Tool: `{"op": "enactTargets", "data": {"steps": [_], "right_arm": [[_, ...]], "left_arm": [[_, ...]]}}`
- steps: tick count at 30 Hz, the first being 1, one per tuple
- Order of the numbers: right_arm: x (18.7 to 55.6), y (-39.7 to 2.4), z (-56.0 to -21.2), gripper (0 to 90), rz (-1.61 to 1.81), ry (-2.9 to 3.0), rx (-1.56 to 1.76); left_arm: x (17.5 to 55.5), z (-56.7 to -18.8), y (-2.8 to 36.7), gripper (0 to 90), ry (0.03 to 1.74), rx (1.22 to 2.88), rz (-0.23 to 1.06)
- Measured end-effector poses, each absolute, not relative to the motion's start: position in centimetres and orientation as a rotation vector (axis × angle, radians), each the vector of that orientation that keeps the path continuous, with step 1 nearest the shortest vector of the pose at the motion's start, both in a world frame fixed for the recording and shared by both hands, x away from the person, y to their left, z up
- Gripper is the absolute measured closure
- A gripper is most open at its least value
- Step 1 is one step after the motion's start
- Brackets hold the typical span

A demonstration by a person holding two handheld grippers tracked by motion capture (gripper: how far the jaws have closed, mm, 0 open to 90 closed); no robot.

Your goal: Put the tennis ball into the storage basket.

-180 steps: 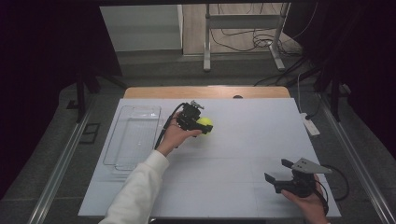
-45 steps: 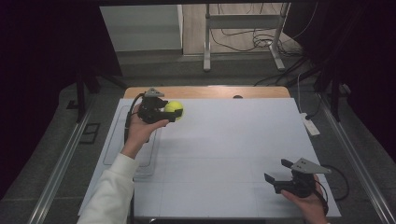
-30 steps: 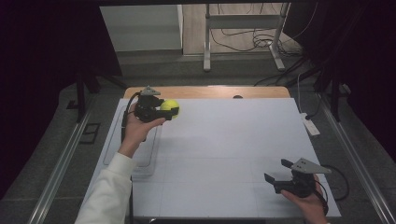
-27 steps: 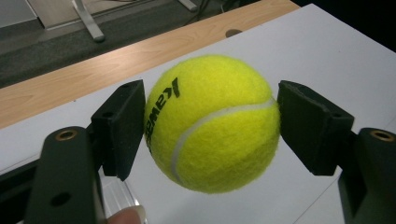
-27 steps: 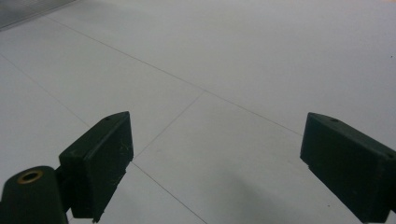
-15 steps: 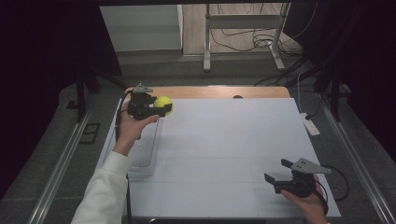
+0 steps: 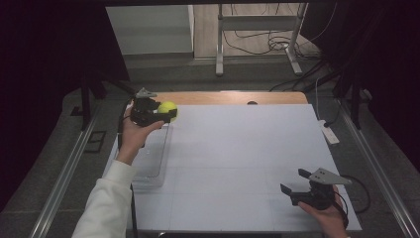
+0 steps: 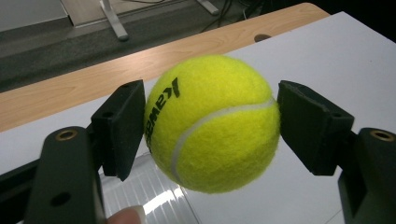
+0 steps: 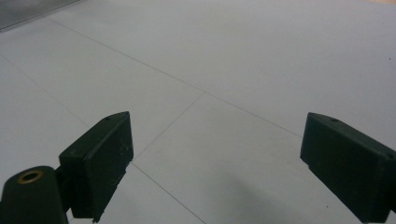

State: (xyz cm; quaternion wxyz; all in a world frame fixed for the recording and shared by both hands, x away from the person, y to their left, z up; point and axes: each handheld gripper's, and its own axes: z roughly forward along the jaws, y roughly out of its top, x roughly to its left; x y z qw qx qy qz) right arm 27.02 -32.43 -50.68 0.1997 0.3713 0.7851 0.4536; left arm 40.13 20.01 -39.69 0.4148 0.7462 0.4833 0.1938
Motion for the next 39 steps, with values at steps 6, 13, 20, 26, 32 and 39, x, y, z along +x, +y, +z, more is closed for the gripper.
{"op": "enactTargets", "data": {"steps": [6, 13, 20, 26, 32, 39], "right_arm": [[27.0, -32.4, -50.7, 10.0, 1.268, 2.196, 1.039], [27.0, -32.4, -50.7, 10.0, 1.268, 2.195, 1.039], [27.0, -32.4, -50.7, 10.0, 1.266, 2.196, 1.041], [27.0, -32.5, -50.7, 10.0, 1.271, 2.195, 1.042], [27.1, -32.4, -50.8, 10.0, 1.264, 2.197, 1.047], [27.1, -32.4, -50.8, 10.0, 1.266, 2.198, 1.048]], "left_arm": [[40.2, -39.6, 20.7, 28.0, 1.232, 1.859, 0.506], [40.4, -39.7, 21.5, 28.0, 1.262, 1.842, 0.516], [40.6, -39.7, 22.0, 28.0, 1.278, 1.834, 0.525], [40.8, -39.6, 22.5, 28.0, 1.302, 1.825, 0.537], [41.1, -39.8, 23.1, 28.0, 1.328, 1.817, 0.546], [41.3, -40.0, 23.8, 28.0, 1.356, 1.808, 0.557]]}}
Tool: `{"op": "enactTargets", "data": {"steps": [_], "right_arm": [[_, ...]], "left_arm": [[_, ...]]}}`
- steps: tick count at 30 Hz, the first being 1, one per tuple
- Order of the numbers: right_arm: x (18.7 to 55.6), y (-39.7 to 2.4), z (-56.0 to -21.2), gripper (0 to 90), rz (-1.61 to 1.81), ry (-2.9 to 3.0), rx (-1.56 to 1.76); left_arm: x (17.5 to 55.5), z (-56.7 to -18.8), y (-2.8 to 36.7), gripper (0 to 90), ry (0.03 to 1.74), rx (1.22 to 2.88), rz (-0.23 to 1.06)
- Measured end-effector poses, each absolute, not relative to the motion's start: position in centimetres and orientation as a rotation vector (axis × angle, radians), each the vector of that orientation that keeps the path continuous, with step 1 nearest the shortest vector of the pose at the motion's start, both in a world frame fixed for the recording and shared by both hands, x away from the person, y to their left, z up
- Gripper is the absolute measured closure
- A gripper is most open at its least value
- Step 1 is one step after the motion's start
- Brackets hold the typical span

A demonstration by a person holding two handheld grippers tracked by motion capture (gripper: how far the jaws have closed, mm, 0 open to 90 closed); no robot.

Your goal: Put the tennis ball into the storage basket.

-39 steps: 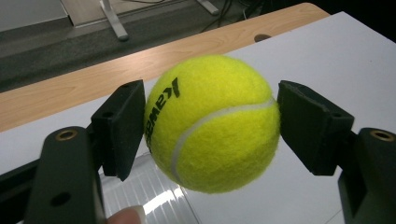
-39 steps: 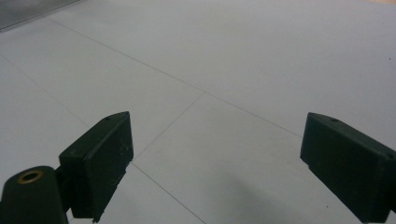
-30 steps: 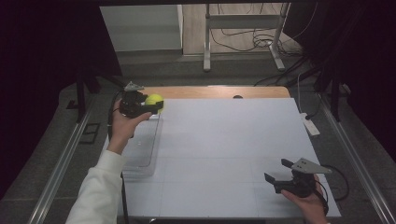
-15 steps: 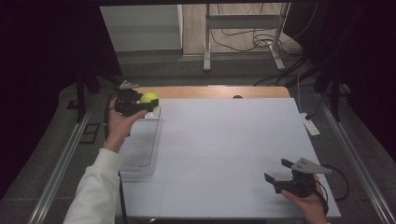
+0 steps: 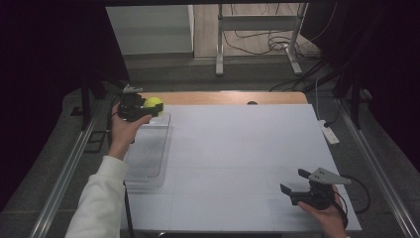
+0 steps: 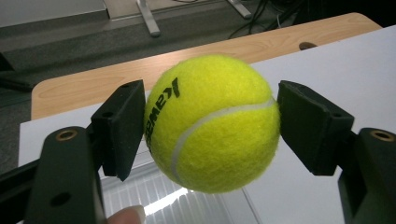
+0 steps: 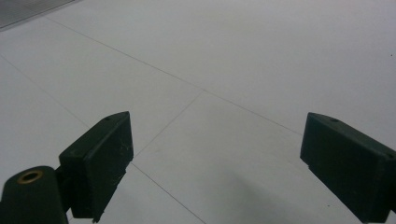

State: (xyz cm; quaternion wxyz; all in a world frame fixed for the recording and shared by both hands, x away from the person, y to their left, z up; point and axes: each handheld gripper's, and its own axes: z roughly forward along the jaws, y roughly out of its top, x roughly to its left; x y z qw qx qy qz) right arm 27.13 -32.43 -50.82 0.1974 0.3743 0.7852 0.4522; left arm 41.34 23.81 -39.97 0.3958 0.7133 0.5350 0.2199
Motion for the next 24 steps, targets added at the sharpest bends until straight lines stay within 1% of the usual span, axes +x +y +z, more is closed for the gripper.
{"op": "enactTargets", "data": {"steps": [24], "right_arm": [[27.1, -32.4, -50.8, 10.0, 1.264, 2.196, 1.047]], "left_arm": [[41.1, -40.2, 26.3, 27.9, 1.42, 1.771, 0.603]]}}
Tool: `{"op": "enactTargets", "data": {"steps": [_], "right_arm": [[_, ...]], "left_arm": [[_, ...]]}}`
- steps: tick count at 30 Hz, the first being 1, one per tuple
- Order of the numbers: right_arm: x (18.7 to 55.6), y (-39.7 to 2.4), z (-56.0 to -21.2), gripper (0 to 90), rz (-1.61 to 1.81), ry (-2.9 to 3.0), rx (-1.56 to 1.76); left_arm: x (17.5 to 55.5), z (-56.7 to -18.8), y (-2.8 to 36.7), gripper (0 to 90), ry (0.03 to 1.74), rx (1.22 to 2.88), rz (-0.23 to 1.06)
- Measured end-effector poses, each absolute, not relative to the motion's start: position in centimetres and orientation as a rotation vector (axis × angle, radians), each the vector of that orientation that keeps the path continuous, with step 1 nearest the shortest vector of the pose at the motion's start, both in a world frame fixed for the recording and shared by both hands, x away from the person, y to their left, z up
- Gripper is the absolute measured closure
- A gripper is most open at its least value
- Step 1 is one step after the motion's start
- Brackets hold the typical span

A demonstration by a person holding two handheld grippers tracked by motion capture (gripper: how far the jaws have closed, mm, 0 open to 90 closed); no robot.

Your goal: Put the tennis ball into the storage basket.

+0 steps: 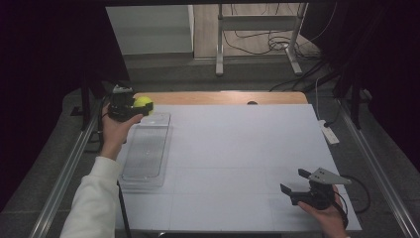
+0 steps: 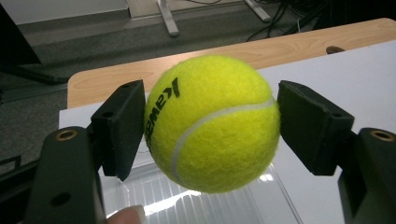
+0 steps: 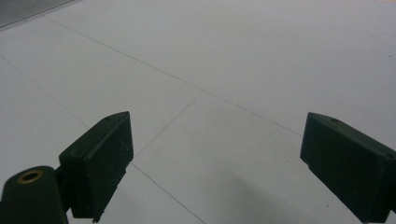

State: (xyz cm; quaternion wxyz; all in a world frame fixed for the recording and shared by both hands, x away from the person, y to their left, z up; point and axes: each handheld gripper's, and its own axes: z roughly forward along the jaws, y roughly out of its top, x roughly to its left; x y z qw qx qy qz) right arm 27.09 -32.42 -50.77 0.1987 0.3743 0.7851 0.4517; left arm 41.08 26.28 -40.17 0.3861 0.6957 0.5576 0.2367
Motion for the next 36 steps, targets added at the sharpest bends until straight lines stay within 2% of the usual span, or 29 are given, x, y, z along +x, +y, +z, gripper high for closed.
{"op": "enactTargets", "data": {"steps": [36], "right_arm": [[27.1, -32.5, -50.8, 10.0, 1.26, 2.197, 1.047]], "left_arm": [[42.0, -42.1, 28.4, 27.9, 1.526, 1.762, 0.607]]}}
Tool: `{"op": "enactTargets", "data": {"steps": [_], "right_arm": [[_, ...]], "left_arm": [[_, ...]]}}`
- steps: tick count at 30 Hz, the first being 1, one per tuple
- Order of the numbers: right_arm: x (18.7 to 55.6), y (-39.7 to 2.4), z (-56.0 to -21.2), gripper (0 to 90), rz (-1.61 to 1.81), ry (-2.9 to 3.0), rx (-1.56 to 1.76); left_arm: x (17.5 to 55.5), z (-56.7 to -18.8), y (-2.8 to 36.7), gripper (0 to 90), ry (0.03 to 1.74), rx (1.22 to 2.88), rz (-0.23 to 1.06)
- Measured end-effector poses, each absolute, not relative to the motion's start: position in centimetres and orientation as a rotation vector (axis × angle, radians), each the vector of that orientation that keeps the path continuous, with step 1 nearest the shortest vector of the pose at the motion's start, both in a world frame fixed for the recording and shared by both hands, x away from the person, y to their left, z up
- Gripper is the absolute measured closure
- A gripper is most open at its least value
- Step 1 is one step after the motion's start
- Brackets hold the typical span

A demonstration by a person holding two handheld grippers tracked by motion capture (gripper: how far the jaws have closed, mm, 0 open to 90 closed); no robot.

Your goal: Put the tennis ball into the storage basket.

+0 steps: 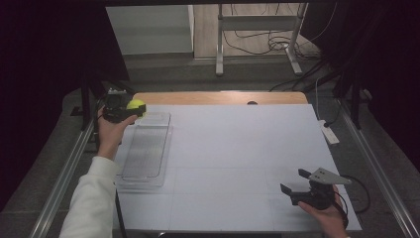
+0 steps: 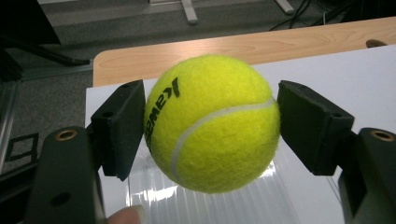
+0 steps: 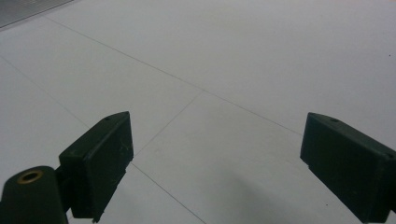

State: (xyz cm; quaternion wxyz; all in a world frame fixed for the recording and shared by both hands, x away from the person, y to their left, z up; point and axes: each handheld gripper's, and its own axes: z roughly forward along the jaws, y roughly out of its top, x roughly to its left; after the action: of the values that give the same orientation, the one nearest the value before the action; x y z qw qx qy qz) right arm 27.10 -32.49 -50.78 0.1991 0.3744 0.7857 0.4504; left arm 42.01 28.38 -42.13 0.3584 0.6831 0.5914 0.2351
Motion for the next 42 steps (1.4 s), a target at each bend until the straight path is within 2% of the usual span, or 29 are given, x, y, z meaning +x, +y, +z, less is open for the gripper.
{"op": "enactTargets", "data": {"steps": [42], "right_arm": [[27.1, -32.5, -50.8, 10.0, 1.264, 2.198, 1.047]], "left_arm": [[42.7, -45.2, 28.2, 27.9, 1.575, 1.86, 0.536]]}}
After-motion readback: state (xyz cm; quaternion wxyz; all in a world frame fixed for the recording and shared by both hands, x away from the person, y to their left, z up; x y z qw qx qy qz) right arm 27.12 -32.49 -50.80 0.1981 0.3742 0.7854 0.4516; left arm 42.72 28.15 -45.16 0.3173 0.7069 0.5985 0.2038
